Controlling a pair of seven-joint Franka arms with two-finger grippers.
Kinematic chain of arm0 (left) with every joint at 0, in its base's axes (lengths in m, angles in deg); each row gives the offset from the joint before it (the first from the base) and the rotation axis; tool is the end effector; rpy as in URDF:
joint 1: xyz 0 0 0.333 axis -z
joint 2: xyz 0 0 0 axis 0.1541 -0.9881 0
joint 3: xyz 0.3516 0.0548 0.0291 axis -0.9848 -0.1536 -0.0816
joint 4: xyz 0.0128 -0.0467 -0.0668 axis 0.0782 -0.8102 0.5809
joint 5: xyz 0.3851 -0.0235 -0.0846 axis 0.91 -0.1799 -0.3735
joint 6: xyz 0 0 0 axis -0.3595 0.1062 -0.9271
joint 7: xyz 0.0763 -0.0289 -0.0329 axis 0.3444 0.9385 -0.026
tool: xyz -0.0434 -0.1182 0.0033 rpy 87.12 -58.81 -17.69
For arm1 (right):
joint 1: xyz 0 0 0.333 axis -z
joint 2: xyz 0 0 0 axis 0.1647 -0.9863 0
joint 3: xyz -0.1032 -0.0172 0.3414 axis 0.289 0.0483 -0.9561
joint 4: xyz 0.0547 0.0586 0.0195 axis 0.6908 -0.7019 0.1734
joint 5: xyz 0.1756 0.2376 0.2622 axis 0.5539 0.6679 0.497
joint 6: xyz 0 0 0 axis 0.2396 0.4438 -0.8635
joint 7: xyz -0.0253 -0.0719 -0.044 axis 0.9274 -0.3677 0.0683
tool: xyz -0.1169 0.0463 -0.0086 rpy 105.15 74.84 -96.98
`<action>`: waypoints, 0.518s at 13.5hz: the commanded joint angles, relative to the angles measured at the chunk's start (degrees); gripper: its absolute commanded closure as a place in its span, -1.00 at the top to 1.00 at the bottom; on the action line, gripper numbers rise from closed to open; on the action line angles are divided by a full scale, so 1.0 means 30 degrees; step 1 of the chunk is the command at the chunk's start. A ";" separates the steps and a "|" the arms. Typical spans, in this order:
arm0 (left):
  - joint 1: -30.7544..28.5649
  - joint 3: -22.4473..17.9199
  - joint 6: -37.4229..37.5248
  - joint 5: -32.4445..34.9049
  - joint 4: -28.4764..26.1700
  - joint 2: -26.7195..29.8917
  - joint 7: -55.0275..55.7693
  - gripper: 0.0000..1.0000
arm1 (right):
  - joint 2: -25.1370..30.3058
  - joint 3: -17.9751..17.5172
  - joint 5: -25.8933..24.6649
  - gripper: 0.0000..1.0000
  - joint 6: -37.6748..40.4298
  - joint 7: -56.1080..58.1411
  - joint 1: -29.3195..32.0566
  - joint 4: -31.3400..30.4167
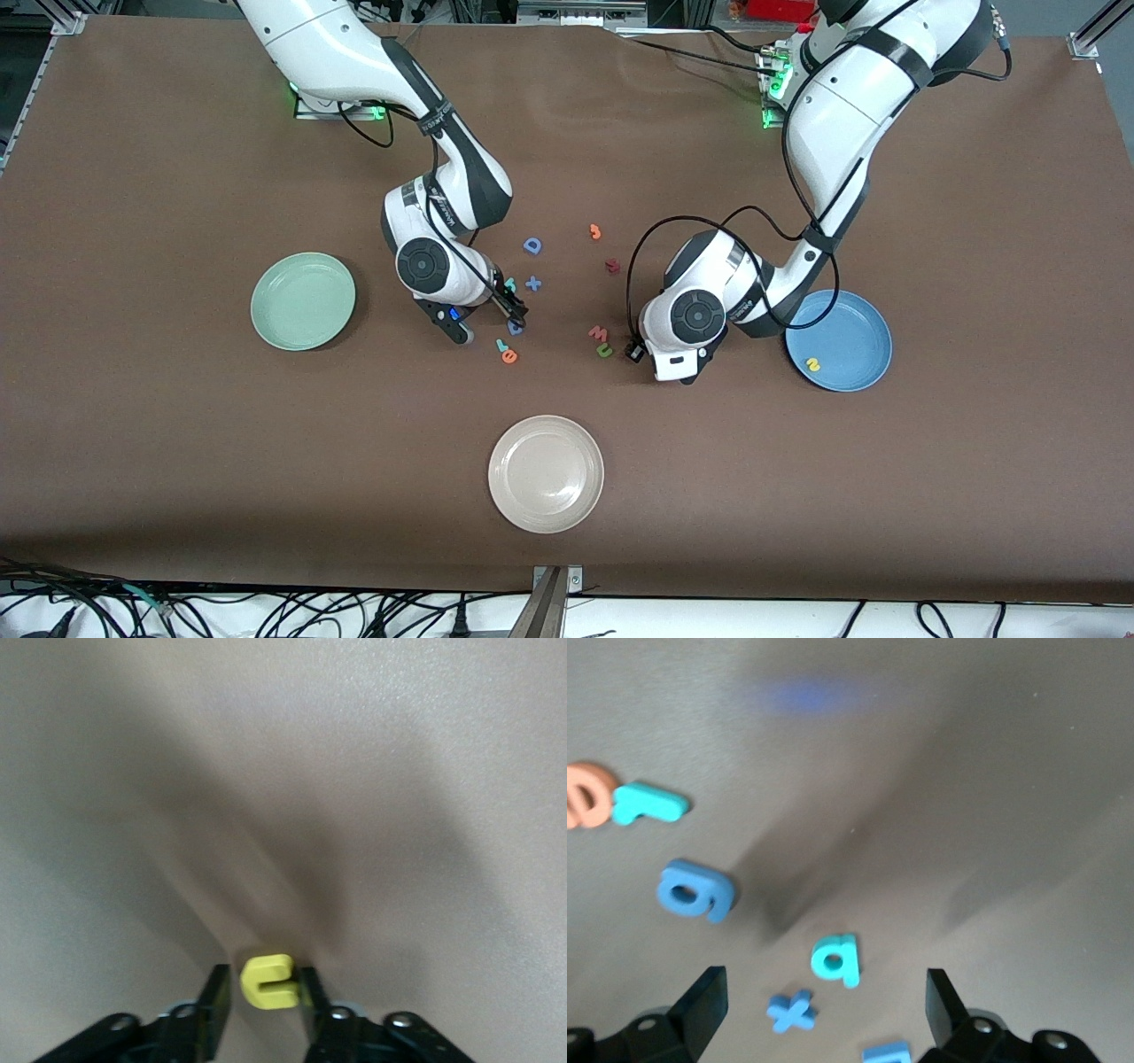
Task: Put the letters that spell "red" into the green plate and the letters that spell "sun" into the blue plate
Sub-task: 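Grasp the yellow c letter with the left gripper and carry it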
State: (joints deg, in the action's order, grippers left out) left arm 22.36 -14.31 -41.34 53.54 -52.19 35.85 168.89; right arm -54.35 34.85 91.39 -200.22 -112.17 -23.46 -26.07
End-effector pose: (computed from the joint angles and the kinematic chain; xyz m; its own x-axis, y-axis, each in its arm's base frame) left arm 0.6212 -0.3720 0.1778 0.5255 0.8196 -0.2283 0.8119 -0.5633 -0.1532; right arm 0.5496 0.3917 0.2046 0.6651 -0.6901 -0.2854 -0.7015 -0.7084 0.0778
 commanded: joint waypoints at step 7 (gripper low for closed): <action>-0.0277 -0.0139 0.0883 -0.0140 0.0322 0.0313 -0.0149 -0.57 | 0.0161 -0.0081 -0.0309 0.97 -0.1463 -0.2019 -0.0795 -0.1094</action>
State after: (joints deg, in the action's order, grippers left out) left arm 22.24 -14.37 -40.88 53.48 -52.02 35.99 168.88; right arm -54.84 34.66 91.39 -203.99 -115.33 -24.66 -28.59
